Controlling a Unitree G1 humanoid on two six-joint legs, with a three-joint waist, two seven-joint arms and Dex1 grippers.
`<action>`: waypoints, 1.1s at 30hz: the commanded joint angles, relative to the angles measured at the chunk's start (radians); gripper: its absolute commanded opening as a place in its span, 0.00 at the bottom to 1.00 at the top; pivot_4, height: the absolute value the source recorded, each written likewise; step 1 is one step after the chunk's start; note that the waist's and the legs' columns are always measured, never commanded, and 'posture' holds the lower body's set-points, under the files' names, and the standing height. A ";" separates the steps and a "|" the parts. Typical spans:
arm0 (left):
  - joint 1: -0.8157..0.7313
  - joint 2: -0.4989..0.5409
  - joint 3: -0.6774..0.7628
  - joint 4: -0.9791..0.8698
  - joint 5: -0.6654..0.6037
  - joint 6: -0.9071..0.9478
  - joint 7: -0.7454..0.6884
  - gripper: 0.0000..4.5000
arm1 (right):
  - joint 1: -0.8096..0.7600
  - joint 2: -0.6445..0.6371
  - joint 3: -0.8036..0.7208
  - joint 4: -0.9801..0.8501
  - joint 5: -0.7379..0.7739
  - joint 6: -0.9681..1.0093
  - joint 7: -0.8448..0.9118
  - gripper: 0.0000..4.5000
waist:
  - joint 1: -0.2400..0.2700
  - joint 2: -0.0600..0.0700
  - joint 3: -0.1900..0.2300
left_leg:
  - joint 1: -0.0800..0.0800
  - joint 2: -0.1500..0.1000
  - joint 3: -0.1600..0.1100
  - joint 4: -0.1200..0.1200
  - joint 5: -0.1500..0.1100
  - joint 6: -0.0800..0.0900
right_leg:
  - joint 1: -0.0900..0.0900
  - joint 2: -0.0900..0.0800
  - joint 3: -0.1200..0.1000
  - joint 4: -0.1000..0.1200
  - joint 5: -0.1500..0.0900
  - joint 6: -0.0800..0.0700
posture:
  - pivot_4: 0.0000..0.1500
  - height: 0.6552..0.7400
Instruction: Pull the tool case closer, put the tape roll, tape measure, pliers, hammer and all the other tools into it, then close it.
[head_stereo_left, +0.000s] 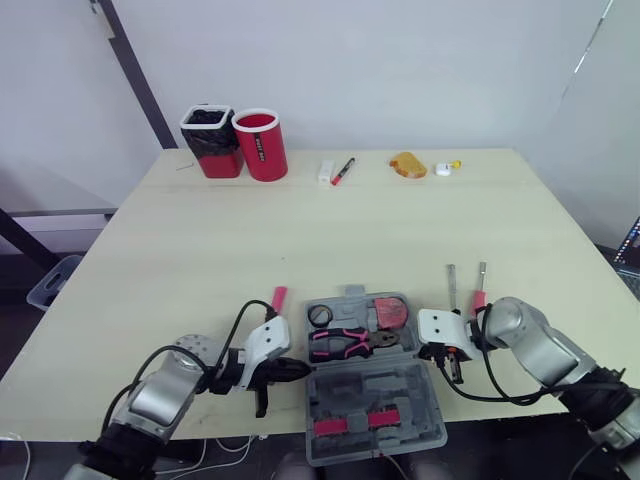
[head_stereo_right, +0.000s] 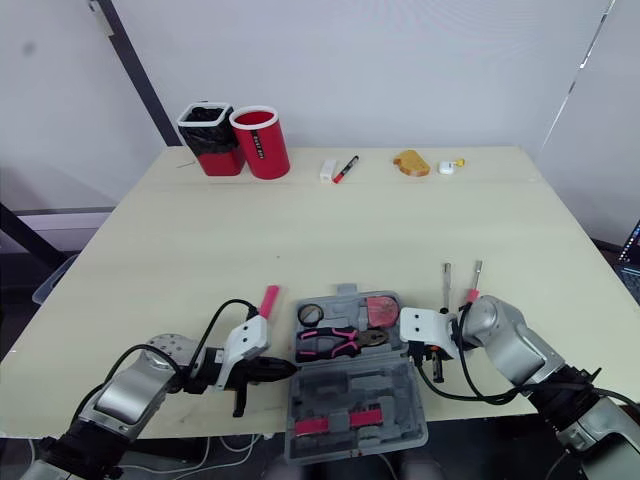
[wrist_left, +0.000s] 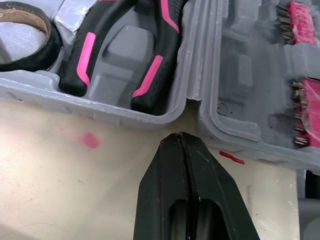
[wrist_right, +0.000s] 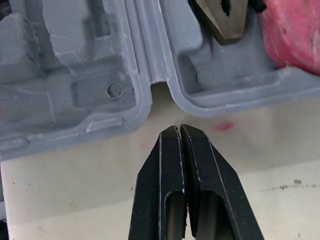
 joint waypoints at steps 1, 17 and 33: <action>-0.016 -0.014 -0.011 -0.046 -0.007 0.011 0.008 0.00 | -0.019 0.015 0.005 -0.020 -0.008 0.005 0.012 0.02 | 0.000 0.000 0.000 | 0.000 0.000 0.000 0.000 0.000 0.000 | 0.000 0.000 0.000 0.000 0.000 0.000 | 1.00 1.00; -0.095 -0.057 -0.018 0.000 0.010 0.039 0.024 0.00 | -0.043 0.052 -0.017 0.005 -0.012 0.064 0.001 0.02 | -0.001 0.000 0.000 | 0.000 0.000 -0.001 0.004 0.000 0.000 | 0.002 0.000 0.000 0.002 0.000 0.000 | 1.00 1.00; -0.196 -0.103 -0.038 0.137 0.050 -0.013 0.010 0.00 | -0.118 0.087 -0.038 0.152 -0.042 0.037 -0.041 0.02 | -0.003 0.000 0.000 | -0.001 0.000 -0.002 0.014 0.000 0.000 | 0.004 0.000 0.000 0.005 0.003 0.004 | 1.00 1.00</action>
